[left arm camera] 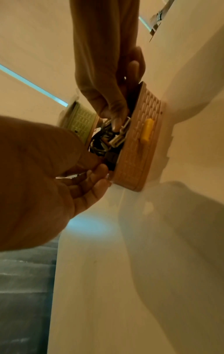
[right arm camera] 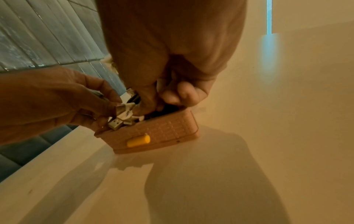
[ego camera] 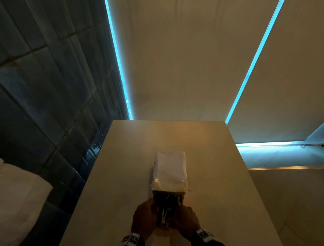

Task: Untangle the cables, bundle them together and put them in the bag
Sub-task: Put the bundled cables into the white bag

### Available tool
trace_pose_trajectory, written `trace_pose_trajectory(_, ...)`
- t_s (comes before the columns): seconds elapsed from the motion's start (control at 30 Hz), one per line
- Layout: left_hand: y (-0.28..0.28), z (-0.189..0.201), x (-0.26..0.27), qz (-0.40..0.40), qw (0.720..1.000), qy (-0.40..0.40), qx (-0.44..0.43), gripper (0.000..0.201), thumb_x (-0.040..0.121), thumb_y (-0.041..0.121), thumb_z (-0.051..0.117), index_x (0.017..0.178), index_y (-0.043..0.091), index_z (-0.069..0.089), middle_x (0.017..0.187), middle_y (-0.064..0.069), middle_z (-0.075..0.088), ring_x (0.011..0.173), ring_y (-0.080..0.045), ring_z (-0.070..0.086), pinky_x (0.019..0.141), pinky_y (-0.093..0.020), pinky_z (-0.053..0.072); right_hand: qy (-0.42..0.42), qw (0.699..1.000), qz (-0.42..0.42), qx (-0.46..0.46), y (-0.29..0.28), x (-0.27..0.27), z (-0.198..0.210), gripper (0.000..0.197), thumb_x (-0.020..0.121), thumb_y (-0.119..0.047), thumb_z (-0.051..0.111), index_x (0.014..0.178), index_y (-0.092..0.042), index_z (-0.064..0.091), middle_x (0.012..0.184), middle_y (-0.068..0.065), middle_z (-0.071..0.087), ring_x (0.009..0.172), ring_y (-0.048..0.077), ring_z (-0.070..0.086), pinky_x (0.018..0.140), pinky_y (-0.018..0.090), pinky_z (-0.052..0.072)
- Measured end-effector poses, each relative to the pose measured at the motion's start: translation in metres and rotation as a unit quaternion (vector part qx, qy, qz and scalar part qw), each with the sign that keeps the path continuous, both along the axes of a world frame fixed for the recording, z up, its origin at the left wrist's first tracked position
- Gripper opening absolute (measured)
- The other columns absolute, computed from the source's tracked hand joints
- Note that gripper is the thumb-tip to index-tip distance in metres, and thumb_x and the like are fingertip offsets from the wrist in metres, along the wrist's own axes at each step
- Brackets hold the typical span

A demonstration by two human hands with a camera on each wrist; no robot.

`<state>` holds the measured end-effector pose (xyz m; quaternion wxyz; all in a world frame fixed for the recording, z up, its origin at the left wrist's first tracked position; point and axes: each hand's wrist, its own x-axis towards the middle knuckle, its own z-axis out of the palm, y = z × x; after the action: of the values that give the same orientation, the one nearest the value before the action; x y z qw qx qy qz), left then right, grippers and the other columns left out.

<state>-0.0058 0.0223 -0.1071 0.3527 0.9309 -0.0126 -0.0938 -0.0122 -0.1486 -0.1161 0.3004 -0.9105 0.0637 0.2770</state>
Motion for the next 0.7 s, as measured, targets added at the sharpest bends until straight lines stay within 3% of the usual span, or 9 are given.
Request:
trace_pose_trajectory(0.07, -0.002, 0.001, -0.001, -0.019, 1.0, 0.0, -0.007, 0.007, 0.088, 0.023, 0.056, 0.084, 0.024, 0.061, 0.076, 0.012, 0.057, 0.07, -0.008, 0.056, 0.056, -0.012, 0.042, 0.001, 1.0, -0.005, 0.012, -0.001, 0.0, 0.001, 0.031, 0.079, -0.04, 0.062, 0.104, -0.023, 0.066, 0.099, -0.003, 0.069, 0.083, 0.013, 0.066, 0.061, 0.019, 0.048)
trace_pose_trajectory(0.13, -0.002, -0.002, -0.002, -0.037, 0.999, 0.018, -0.006, 0.011, 0.088, 0.03, 0.057, 0.088, 0.022, 0.063, 0.084, 0.008, 0.059, 0.076, -0.01, 0.058, 0.064, -0.02, 0.047, -0.001, 1.0, 0.005, 0.021, -0.004, 0.0, 0.003, 0.029, 0.079, -0.04, 0.062, 0.102, -0.022, 0.066, 0.098, -0.004, 0.069, 0.081, 0.012, 0.065, 0.059, 0.017, 0.045)
trace_pose_trajectory(0.27, -0.001, -0.006, -0.003, -0.059, 0.997, 0.056, 0.014, 0.026, 0.071, 0.045, 0.063, 0.086, 0.025, 0.058, 0.088, 0.009, 0.051, 0.077, -0.01, 0.054, 0.06, -0.017, 0.04, -0.01, 0.999, 0.036, 0.035, -0.006, -0.001, 0.006, 0.018, 0.083, -0.036, 0.057, 0.092, -0.022, 0.063, 0.082, -0.01, 0.062, 0.068, 0.006, 0.058, 0.055, 0.013, 0.042)
trace_pose_trajectory(0.37, -0.004, -0.007, 0.001, -0.062, 0.996, 0.054, 0.034, 0.032, 0.069, 0.043, 0.062, 0.093, 0.021, 0.062, 0.088, 0.008, 0.051, 0.076, -0.01, 0.053, 0.06, -0.018, 0.041, -0.004, 0.998, 0.054, 0.044, -0.006, 0.001, 0.011, 0.006, 0.086, -0.033, 0.055, 0.089, -0.027, 0.056, 0.08, -0.011, 0.058, 0.068, 0.007, 0.056, 0.056, 0.012, 0.041)
trace_pose_trajectory(0.43, -0.004, -0.005, 0.003, -0.052, 0.997, 0.043, 0.029, 0.024, 0.071, 0.037, 0.06, 0.09, 0.022, 0.061, 0.086, 0.008, 0.054, 0.074, -0.01, 0.054, 0.058, -0.018, 0.041, 0.002, 0.998, 0.052, 0.042, -0.007, 0.003, 0.013, 0.021, 0.083, -0.039, 0.057, 0.097, -0.023, 0.06, 0.088, -0.003, 0.061, 0.075, 0.013, 0.058, 0.056, 0.014, 0.039)
trace_pose_trajectory(0.5, -0.004, -0.002, 0.002, -0.042, 0.999, 0.027, 0.013, 0.012, 0.077, 0.032, 0.058, 0.087, 0.025, 0.058, 0.078, 0.012, 0.055, 0.069, -0.007, 0.053, 0.053, -0.011, 0.036, 0.013, 0.998, 0.041, 0.044, -0.009, 0.005, 0.012, 0.038, 0.076, -0.047, 0.057, 0.1, -0.017, 0.062, 0.094, 0.004, 0.064, 0.081, 0.02, 0.06, 0.062, 0.02, 0.043)
trace_pose_trajectory(0.6, -0.004, -0.001, -0.001, -0.036, 0.999, 0.008, 0.007, 0.019, 0.081, 0.033, 0.058, 0.097, 0.024, 0.059, 0.076, 0.014, 0.053, 0.068, -0.005, 0.051, 0.051, -0.011, 0.036, 0.017, 0.998, 0.044, 0.031, -0.011, 0.008, 0.014, 0.028, 0.077, -0.047, 0.06, 0.087, -0.021, 0.058, 0.093, 0.004, 0.054, 0.085, 0.021, 0.052, 0.069, 0.03, 0.044)
trace_pose_trajectory(0.63, -0.003, -0.003, -0.001, -0.041, 0.999, 0.006, 0.01, 0.021, 0.081, 0.034, 0.056, 0.099, 0.023, 0.06, 0.08, 0.014, 0.054, 0.071, -0.005, 0.052, 0.054, -0.012, 0.038, 0.023, 0.999, 0.043, 0.021, -0.011, 0.009, 0.013, 0.027, 0.08, -0.046, 0.061, 0.091, -0.021, 0.057, 0.093, 0.003, 0.051, 0.087, 0.02, 0.049, 0.072, 0.033, 0.045)
trace_pose_trajectory(0.7, 0.0, -0.007, 0.0, -0.066, 0.997, 0.018, 0.021, 0.018, 0.082, 0.033, 0.052, 0.094, 0.022, 0.06, 0.083, 0.011, 0.053, 0.076, -0.009, 0.055, 0.063, -0.02, 0.047, 0.026, 0.999, 0.031, 0.012, -0.013, 0.01, 0.01, 0.049, 0.076, -0.05, 0.065, 0.111, -0.016, 0.057, 0.097, 0.003, 0.051, 0.091, 0.02, 0.051, 0.074, 0.033, 0.046)
